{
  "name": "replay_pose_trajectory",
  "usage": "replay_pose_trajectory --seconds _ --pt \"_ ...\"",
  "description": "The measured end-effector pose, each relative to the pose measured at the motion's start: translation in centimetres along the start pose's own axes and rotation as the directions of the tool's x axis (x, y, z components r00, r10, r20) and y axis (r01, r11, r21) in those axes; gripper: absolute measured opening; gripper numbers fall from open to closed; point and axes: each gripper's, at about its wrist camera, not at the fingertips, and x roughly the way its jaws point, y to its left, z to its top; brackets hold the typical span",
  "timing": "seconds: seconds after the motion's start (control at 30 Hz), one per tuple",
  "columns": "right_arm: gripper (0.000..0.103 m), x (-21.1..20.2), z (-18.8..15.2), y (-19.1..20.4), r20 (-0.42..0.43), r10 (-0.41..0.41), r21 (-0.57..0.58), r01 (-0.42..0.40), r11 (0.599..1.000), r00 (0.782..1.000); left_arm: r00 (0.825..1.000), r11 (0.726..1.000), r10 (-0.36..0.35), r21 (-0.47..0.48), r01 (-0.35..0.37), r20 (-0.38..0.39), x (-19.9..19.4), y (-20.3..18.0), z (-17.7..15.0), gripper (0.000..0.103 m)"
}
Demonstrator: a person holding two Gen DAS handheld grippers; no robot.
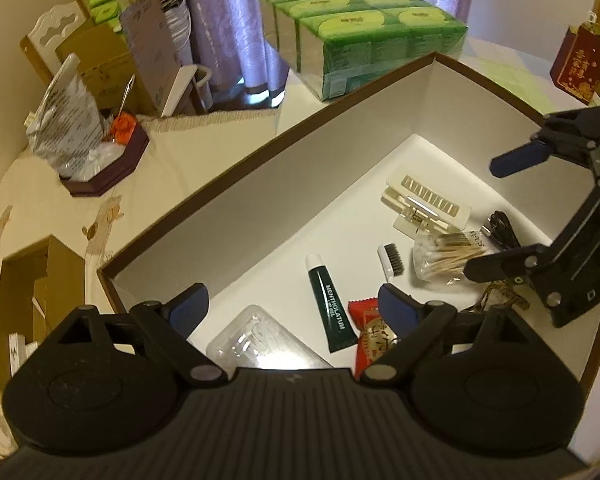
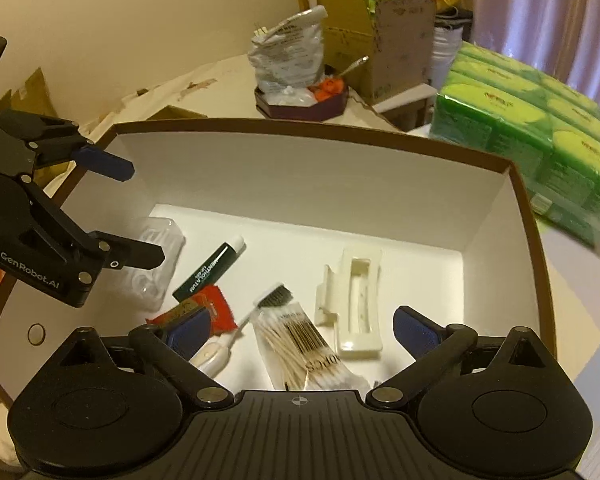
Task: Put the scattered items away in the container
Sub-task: 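Lower both items into the box and open both tools, then withdraw both tools from the box toward the scrunchie and pill bottle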
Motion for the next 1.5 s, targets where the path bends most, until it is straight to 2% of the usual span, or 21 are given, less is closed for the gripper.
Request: replay_pose_trajectory --seconds 0.17,0.5,1.1,1.5 --pt "0.102 -0.5 -0.3 0.4 -0.051 -0.027 -0.013 0.026 1.0 0.998 1.0 0.999 0.006 -0.04 -0.007 -0.031 -0.3 -0.4 -0.1 0.097" --pt "0.102 -2.5 -1.5 0.7 -0.047 -0.053 0.01 0.053 0.999 0.998 0.999 0.998 0.014 -0.065 -0.017 -0.045 -1.8 -2.5 -0.1 0.101" --pt "0.102 -7.2 -3.6 1.8 0.027 -0.087 -0.015 0.088 0.996 0.996 0.998 0.996 0.057 -0.064 -0.057 0.0 -5.6 -5.9 -0.5 0.102" --pt "0.102 -11.2 -6.3 2.7 0.083 -0.082 -0.033 0.085 0.996 0.993 0.994 0.993 0.101 -0.071 -0.099 0.028 -9.1 -9.2 -2.0 0.102"
